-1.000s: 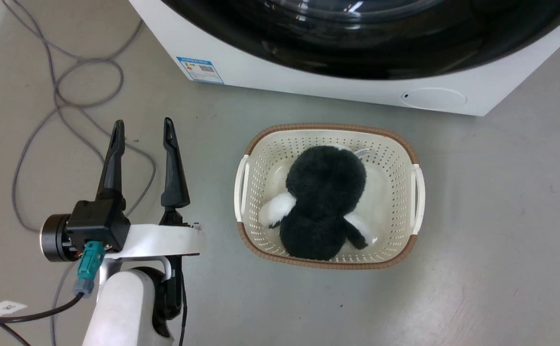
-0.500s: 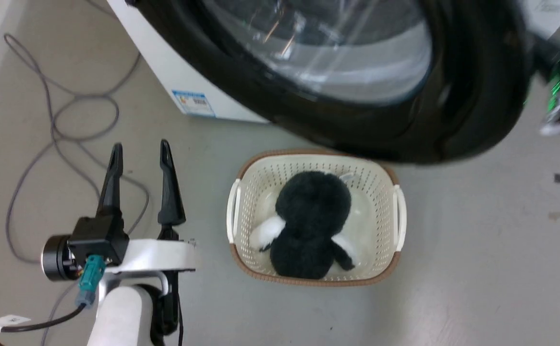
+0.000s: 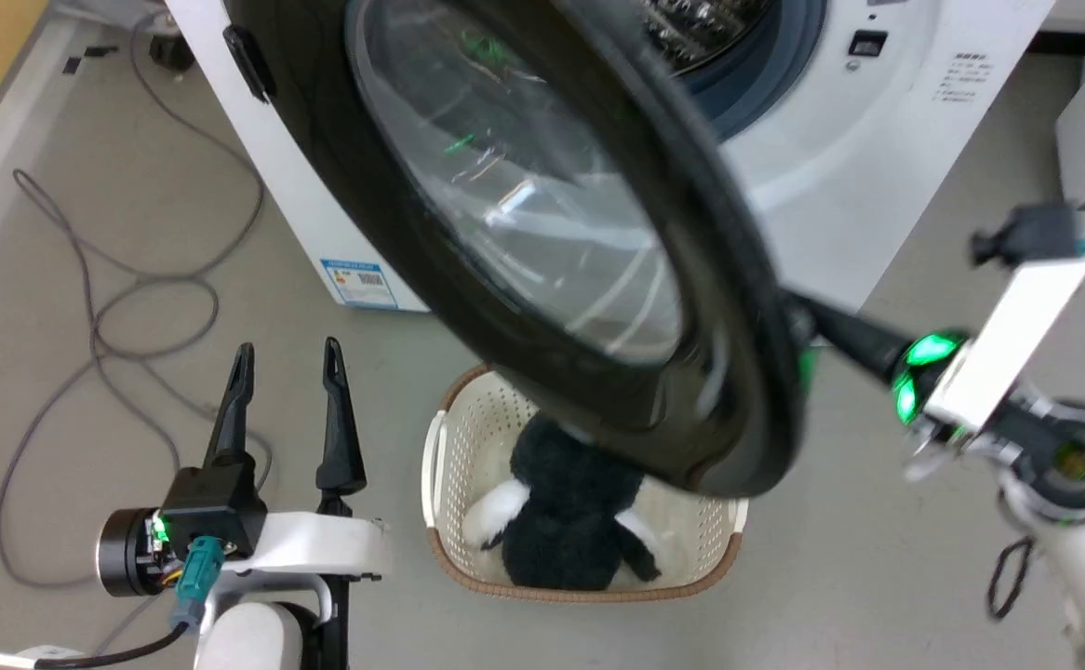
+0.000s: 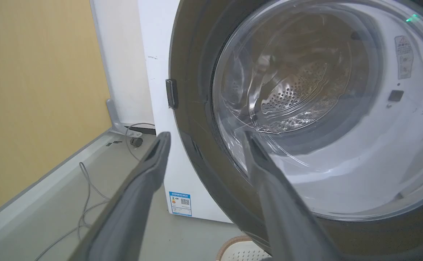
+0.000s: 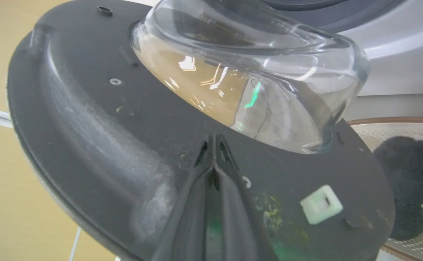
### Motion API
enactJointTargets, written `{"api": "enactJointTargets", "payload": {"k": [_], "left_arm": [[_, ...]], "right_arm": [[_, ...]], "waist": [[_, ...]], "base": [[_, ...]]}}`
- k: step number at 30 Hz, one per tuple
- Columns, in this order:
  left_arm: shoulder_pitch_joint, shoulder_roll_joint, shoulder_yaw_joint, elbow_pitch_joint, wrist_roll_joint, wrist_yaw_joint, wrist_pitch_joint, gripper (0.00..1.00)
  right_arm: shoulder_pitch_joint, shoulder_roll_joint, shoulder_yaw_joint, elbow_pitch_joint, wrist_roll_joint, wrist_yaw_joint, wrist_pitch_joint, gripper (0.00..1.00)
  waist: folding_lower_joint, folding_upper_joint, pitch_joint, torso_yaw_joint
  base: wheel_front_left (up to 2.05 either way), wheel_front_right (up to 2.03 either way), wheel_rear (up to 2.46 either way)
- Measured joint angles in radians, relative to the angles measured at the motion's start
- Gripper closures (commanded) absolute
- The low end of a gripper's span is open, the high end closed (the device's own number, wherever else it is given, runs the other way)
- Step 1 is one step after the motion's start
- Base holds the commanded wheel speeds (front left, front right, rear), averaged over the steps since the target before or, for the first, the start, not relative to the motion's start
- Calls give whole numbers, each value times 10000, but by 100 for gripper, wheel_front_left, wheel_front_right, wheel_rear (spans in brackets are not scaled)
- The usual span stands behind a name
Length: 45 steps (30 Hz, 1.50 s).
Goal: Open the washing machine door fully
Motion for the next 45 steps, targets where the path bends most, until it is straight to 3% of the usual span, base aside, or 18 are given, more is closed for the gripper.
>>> {"api": "enactJointTargets", "payload": {"k": [15, 21, 25, 32, 39, 42, 45], "left_arm": [[794, -2, -4, 272, 184, -165, 0, 0], [903, -2, 117, 316, 261, -247, 0, 0], [1019, -2, 151, 376, 301, -251, 0, 0], [1433, -2, 244, 468, 332, -267, 0, 0], [1647, -4, 493, 456, 332, -343, 0, 0], [1704, -4, 606, 416, 332, -341, 0, 0], [1790, -4, 746, 387, 332, -341, 0, 0]], "right_arm": [[2321, 1216, 1661, -1806, -295, 0, -52, 100], [2967, 1572, 2443, -2096, -568, 0, -182, 100], [3208, 1672, 2435, -2077, -688, 0, -755, 100], [3416, 1348, 1519, -2257, -1801, 2, -3375, 100], [3545, 846, 470, -1981, -3457, 6, -7580, 100], [3649, 788, -180, -1753, -3789, 6, -8226, 100], [3783, 809, -1360, -1735, -5333, 6, -8320, 100]], "waist": [[-1, 0, -1088, -143], [-1, 0, -1326, -226], [-1, 0, -1502, -285], [0, 0, -1961, -443], [-1, 0, -2241, -780], [-1, 0, -2302, -917], [0, 0, -2330, -1060]], "base": [[0, 0, 0], [0, 0, 0], [0, 0, 0], [0, 0, 0], [0, 0, 0], [0, 0, 0], [0, 0, 0]]}}
